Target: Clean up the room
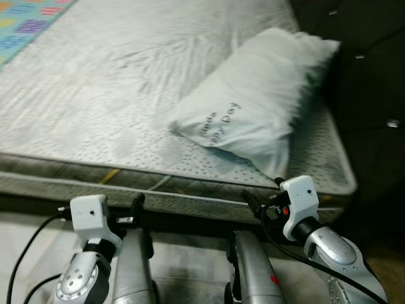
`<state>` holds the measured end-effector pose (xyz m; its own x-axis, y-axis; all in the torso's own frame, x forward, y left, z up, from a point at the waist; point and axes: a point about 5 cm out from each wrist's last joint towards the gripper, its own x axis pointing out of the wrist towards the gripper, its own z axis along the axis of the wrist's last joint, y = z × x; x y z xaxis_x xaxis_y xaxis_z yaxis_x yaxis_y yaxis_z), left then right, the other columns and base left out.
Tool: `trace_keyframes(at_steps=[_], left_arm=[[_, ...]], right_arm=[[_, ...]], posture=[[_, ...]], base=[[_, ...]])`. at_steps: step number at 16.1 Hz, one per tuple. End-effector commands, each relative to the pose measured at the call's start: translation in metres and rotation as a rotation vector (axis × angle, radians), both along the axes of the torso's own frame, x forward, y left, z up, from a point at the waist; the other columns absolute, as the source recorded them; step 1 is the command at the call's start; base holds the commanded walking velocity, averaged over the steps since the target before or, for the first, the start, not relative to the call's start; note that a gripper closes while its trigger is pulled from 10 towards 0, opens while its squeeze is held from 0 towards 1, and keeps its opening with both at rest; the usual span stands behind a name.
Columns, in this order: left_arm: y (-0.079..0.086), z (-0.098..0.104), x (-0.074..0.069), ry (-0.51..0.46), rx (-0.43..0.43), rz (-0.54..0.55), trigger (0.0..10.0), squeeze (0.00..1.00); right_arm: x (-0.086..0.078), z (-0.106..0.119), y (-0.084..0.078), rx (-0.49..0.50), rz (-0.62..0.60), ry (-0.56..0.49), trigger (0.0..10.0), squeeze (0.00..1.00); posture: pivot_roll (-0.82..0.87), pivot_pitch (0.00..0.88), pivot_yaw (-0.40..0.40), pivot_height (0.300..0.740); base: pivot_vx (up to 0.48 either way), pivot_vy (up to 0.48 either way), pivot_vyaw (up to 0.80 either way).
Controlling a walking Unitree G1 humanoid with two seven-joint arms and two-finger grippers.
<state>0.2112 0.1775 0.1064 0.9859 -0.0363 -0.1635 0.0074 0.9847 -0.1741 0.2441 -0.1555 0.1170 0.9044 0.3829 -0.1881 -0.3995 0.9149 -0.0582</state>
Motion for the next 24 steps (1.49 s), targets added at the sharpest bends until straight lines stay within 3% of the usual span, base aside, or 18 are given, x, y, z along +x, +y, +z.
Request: trace_keyframes(at_steps=[1,6,17,19,21,24], left_arm=[[-0.001,0.003,0.0,-0.011,-0.006,-0.012,10.0,0.0],[-0.001,0.001,0.0,-0.006,-0.008,-0.014,10.0,0.0],[0.002,0.002,0.003,0.003,0.008,0.001,10.0,0.0],[0.001,0.002,0.004,-0.001,0.016,-0.004,10.0,0.0],[0.001,0.004,0.004,-0.01,0.033,-0.015,10.0,0.0],[0.001,0.008,0.003,-0.023,0.058,-0.023,10.0,0.0]], right_arm=[[0.0,0.002,-0.001,0.002,0.002,-0.01,10.0,0.0],[0.005,0.004,-0.005,0.011,-0.055,-0.017,10.0,0.0],[0.016,0.01,-0.004,0.057,-0.124,-0.049,10.0,0.0],[0.024,0.012,-0.003,0.072,-0.149,-0.057,10.0,0.0],[0.033,0.014,0.002,0.102,-0.157,-0.054,10.0,0.0],[0.047,0.015,0.027,0.171,-0.125,-0.028,10.0,0.0]], posture=[[-0.09,0.19,-0.052,0.535],[-0.09,0.192,-0.05,0.535],[-0.08,0.183,-0.043,0.535],[-0.08,0.183,-0.042,0.535],[-0.07,0.182,-0.039,0.535],[-0.05,0.19,-0.038,0.535]], base=[[0.266,0.0,0.0],[0.262,0.0,-0.16],[0.0,0.0,-0.11],[0.0,0.0,0.0],[0.0,0.0,0.0],[0.0,0.0,0.0]])
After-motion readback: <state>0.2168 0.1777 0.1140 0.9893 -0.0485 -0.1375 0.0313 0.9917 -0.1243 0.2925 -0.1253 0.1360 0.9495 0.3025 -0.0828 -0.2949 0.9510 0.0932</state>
